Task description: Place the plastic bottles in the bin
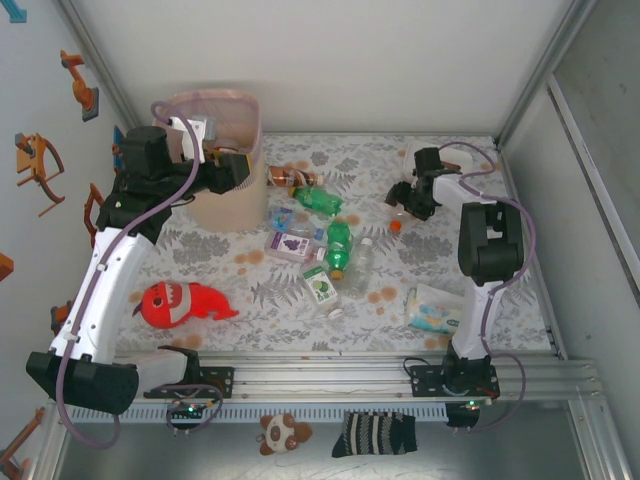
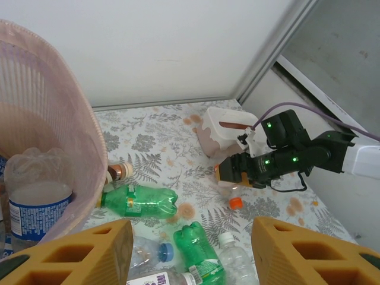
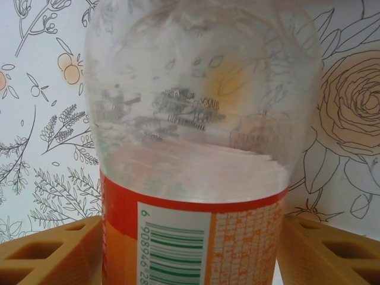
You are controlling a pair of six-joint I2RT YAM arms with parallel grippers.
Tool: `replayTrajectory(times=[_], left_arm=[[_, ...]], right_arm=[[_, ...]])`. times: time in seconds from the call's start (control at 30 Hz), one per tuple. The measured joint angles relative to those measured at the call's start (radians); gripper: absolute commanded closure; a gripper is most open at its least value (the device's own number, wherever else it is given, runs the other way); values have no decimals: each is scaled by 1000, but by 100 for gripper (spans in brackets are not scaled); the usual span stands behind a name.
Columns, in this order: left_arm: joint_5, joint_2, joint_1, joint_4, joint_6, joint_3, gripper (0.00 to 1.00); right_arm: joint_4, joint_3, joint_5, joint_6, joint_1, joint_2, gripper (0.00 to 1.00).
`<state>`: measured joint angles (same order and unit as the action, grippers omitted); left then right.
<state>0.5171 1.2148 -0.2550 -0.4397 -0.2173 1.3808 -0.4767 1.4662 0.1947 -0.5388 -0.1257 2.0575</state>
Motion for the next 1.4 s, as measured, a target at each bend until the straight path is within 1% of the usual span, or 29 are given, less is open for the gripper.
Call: replayTrajectory(times=[0.23,0.3,0.43,0.6,0.73,0.9,1.07,1.27,1.4], left_arm=[[1,0,0,6,-5,-3,45],[2,0,0,9,-8,-3,45],[5,0,0,18,-11,-8,46],[8,0,-1,29,-16,-9,45],[18,-2,-1,55,-27,-16,45],[56,-2,-2,122,-53,-45,45],[114,-2,-15,200,-72,-56,43],[199,6,-48,275,-75,-55,40],[246,26,-88,274,-53,-47,35]], right_arm=[[4,-21,0,-11,0,-2,35],[5,-29,0,-12,0,-11,38],[5,-47,0,-12,0,-36,40],[6,-76,0,-10,0,-108,42],[11,-123,15,12,0,-214,45],[32,-192,84,79,-2,-393,49],[58,-217,190,186,-18,-533,49],[110,-274,338,365,-76,-694,48],[126,-289,422,472,-113,-766,48]])
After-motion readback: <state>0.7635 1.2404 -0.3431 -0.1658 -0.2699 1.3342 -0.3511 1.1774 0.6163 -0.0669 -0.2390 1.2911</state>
